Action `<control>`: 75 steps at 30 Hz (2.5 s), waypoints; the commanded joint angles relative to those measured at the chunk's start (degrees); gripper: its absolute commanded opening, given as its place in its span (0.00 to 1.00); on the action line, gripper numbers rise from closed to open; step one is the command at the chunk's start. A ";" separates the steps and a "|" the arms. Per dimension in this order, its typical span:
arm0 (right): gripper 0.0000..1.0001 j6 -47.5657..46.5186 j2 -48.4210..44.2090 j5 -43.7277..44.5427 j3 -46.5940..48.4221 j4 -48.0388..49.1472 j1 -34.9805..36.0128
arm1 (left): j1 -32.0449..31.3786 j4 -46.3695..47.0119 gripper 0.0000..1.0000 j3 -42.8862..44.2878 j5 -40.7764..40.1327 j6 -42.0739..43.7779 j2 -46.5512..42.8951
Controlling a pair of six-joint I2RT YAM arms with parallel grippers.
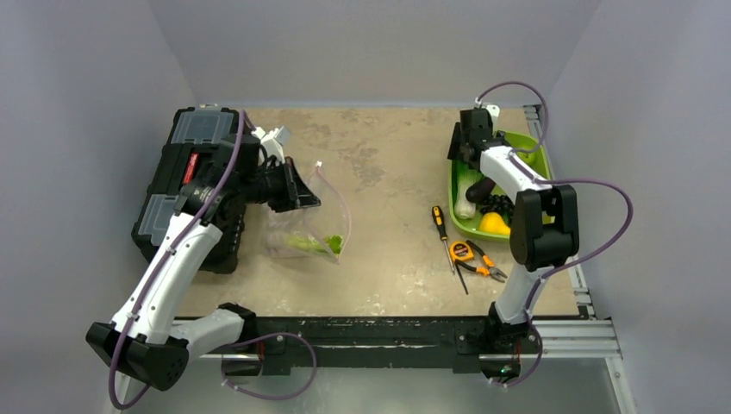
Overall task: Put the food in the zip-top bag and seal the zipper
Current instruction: Pick up the fake vegetable from the bin, then place the fake vegetable in the zipper food storage bag.
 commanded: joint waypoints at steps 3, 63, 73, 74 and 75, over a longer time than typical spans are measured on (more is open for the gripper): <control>0.77 -2.12 3.01 -2.49 3.23 -1.21 -1.90 | 0.13 1.81 0.00 0.06 1.55 -0.53 -1.90; 0.00 14.19 -24.24 -61.01 -29.33 123.73 36.82 | 0.08 3.49 0.00 4.06 12.10 -6.90 -3.14; 0.00 5.93 -22.13 -59.88 -31.22 123.99 38.83 | 0.04 4.01 0.00 5.29 15.64 -9.00 -4.62; 0.00 5.24 -21.78 -59.91 -31.56 123.99 38.83 | 0.09 4.29 0.00 5.27 15.72 -9.36 -4.86; 0.01 4.59 -21.57 -59.90 -32.02 124.01 38.84 | 0.10 4.56 0.00 5.34 16.05 -9.66 -5.03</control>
